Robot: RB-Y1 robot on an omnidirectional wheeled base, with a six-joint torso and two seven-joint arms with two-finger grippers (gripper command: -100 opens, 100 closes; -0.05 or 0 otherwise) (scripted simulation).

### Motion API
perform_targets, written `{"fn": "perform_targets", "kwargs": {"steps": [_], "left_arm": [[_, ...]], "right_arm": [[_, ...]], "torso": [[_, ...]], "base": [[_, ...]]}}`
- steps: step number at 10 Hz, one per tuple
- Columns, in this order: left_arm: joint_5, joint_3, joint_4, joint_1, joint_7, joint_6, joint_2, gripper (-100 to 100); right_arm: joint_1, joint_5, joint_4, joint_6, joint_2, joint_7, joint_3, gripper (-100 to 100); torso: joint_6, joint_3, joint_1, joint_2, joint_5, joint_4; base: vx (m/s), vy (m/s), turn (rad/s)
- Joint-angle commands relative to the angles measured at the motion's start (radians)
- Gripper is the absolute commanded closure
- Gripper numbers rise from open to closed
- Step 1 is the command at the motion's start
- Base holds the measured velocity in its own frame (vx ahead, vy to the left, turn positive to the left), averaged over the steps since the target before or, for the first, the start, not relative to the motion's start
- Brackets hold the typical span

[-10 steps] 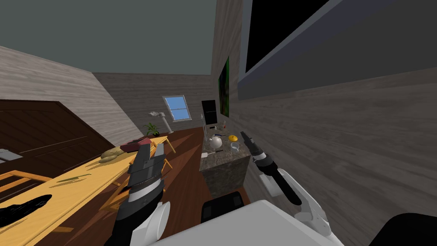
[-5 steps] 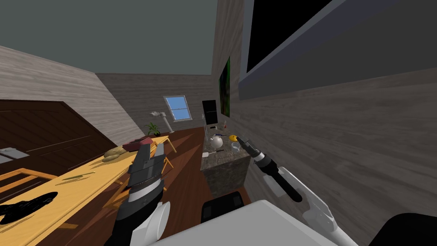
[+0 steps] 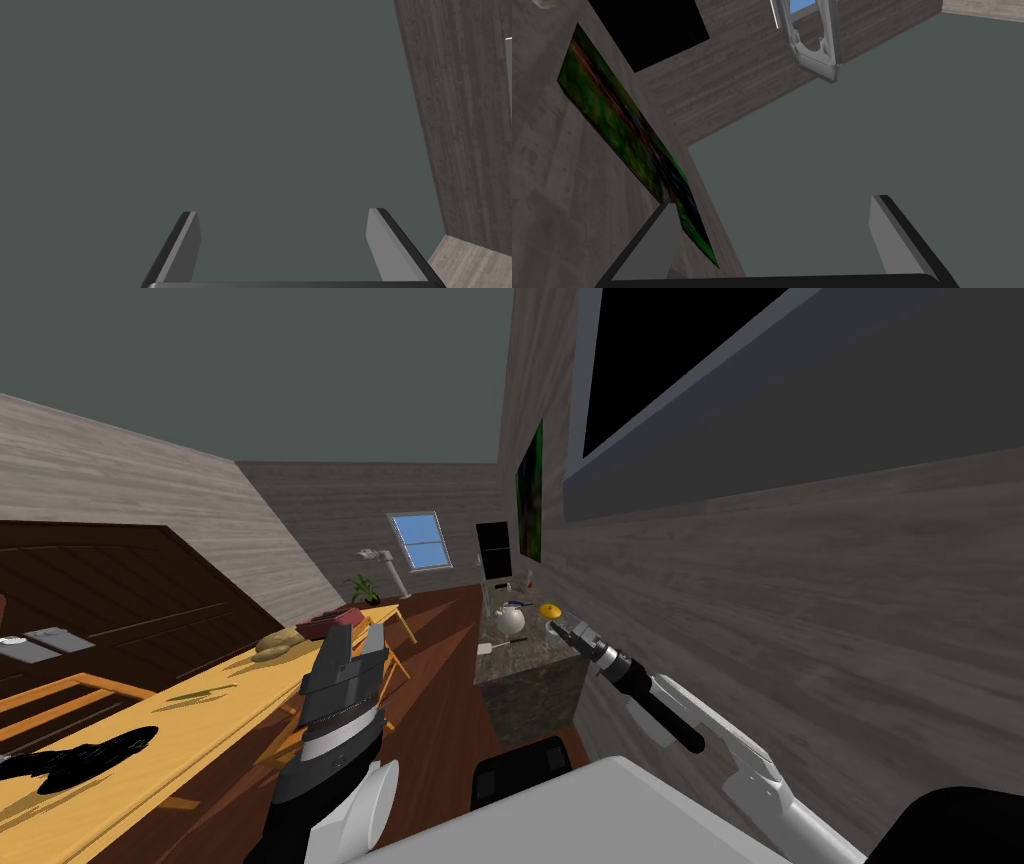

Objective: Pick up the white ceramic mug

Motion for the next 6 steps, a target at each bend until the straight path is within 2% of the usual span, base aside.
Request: {"fn": "perform_targets", "kwargs": {"steps": [1, 2, 4, 5, 6], "left_arm": [[0.000, 0.000, 0.000, 0.000, 0.000, 0.000, 0.000, 0], [0.000, 0.000, 0.000, 0.000, 0.000, 0.000, 0.000, 0], [0.000, 0.000, 0.000, 0.000, 0.000, 0.000, 0.000, 0], [0.000, 0.000, 0.000, 0.000, 0.000, 0.000, 0.000, 0], [0.000, 0.000, 0.000, 0.000, 0.000, 0.000, 0.000, 0]], "right_arm": [[0.014, 0.050, 0.041, -0.003, -0.050, 0.036, -0.008, -100], [0.014, 0.055, 0.041, -0.003, -0.069, 0.036, -0.008, -100], [0.020, 0.120, 0.098, 0.003, -0.137, 0.083, -0.010, -100], [0.020, 0.127, 0.098, 0.003, -0.157, 0.083, -0.010, -100], [0.023, 0.162, 0.128, 0.005, -0.195, 0.107, -0.011, -100]], "torso": [[0.000, 0.000, 0.000, 0.000, 0.000, 0.000], [0.000, 0.000, 0.001, 0.000, 0.000, 0.000], [0.000, 0.000, 0.000, 0.000, 0.000, 0.000], [0.000, 0.000, 0.001, 0.000, 0.000, 0.000], [0.000, 0.000, 0.000, 0.000, 0.000, 0.000]], "base": [[-0.008, 0.038, 0.078], [-0.003, 0.030, 0.024], [-0.004, 0.033, 0.069], [-0.006, 0.027, 0.035], [-0.001, 0.031, 0.060]]}}
